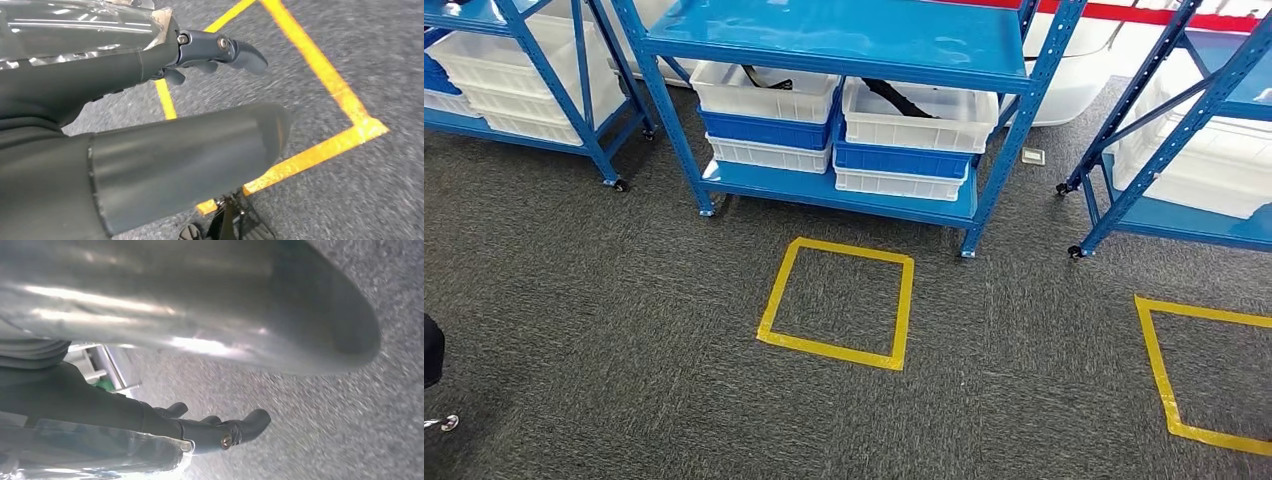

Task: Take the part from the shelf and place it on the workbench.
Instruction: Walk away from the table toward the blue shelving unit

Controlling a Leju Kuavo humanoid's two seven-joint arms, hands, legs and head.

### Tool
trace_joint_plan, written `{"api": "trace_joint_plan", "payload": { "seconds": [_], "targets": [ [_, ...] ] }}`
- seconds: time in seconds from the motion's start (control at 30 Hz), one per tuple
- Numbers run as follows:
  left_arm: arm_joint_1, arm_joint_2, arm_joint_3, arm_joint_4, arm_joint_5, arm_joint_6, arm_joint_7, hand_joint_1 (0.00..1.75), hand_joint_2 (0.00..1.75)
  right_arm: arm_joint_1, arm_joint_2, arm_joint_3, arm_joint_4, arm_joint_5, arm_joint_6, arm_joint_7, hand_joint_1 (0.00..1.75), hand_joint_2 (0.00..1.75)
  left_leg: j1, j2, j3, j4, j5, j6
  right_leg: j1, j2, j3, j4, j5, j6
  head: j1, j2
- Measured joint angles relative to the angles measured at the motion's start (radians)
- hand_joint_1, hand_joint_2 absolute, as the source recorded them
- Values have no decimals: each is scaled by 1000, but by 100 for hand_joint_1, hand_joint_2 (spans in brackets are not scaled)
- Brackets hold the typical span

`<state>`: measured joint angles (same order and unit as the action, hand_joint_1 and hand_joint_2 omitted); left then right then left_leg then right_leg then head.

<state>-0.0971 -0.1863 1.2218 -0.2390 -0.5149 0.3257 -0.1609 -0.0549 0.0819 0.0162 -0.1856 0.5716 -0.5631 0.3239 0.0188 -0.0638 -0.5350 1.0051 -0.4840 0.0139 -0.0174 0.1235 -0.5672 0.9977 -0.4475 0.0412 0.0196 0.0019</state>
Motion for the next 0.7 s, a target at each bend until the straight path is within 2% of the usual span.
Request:
{"api": "trace_joint_plan", "payload": {
  "seconds": [0.03,0.07,0.13,0.2,0.23,0.27,0.3,0.33,0.37,0.4,0.43,0.5,0.7],
  "targets": [
    [-1,0,-4,0,-4,-2,-1,0,0,1,-1,-4,0,-1,0,1,0,0,-1,12,1,-7,5,9,0,-13,-7,9,-4,5,0,0],
    [-1,-1,-7,0,-10,-2,-2,0,0,0,-1,-8,0,-3,-1,2,0,0,-1,26,3,-13,10,18,1,-36,-22,33,-19,5,2,0],
    [0,-1,-11,-1,-17,-2,-5,0,0,-3,-1,-16,0,-8,-4,1,0,0,-2,56,2,-20,13,27,2,-92,-75,142,-76,0,6,0],
    [1,0,-14,-1,-24,-1,-10,0,0,-2,-1,-24,0,-12,-8,-2,0,0,-4,88,0,-19,13,28,0,-109,-133,266,-127,2,8,0],
    [1,1,-16,-1,-29,0,-13,0,0,-1,-1,-29,0,-15,-11,-5,0,0,-4,102,-1,-19,13,28,-1,-111,-140,288,-132,9,8,0],
    [1,1,-18,-1,-34,2,-16,0,0,1,-1,-34,0,-17,-15,-8,0,0,-3,116,-1,-19,12,27,-3,-115,-126,270,-122,19,8,0],
    [1,1,-21,-1,-40,5,-21,0,0,2,-1,-38,0,-17,-19,-10,0,0,-3,125,1,-18,11,24,-5,-121,-92,214,-101,29,8,0],
    [1,2,-25,-1,-46,9,-26,0,0,3,-1,-41,0,-15,-24,-12,0,0,-3,133,3,-18,9,20,-8,-131,-47,134,-75,37,8,0],
    [0,2,-30,-1,-53,14,-31,0,0,4,-1,-42,0,-10,-28,-13,0,0,-4,139,5,-17,7,14,-8,-141,-6,64,-52,39,8,0],
    [-1,4,-34,-1,-60,18,-36,0,0,4,1,-43,0,-5,-30,-11,0,0,-7,143,7,-15,2,11,-10,-147,22,16,-34,35,6,0],
    [-2,6,-38,-1,-66,21,-42,0,0,5,2,-43,0,0,-31,-7,0,0,-9,146,8,-13,0,11,-11,-151,37,-9,-25,28,4,0],
    [-3,10,-45,-1,-72,24,-52,0,0,7,6,-43,0,5,-31,5,0,0,-9,146,9,-11,0,14,-11,-151,38,-9,-20,17,1,0],
    [-1,15,-59,-1,-74,30,-57,0,0,5,8,-43,1,10,-32,12,0,0,0,142,11,-22,10,0,0,-152,36,-8,-21,13,1,0]
  ]
}}
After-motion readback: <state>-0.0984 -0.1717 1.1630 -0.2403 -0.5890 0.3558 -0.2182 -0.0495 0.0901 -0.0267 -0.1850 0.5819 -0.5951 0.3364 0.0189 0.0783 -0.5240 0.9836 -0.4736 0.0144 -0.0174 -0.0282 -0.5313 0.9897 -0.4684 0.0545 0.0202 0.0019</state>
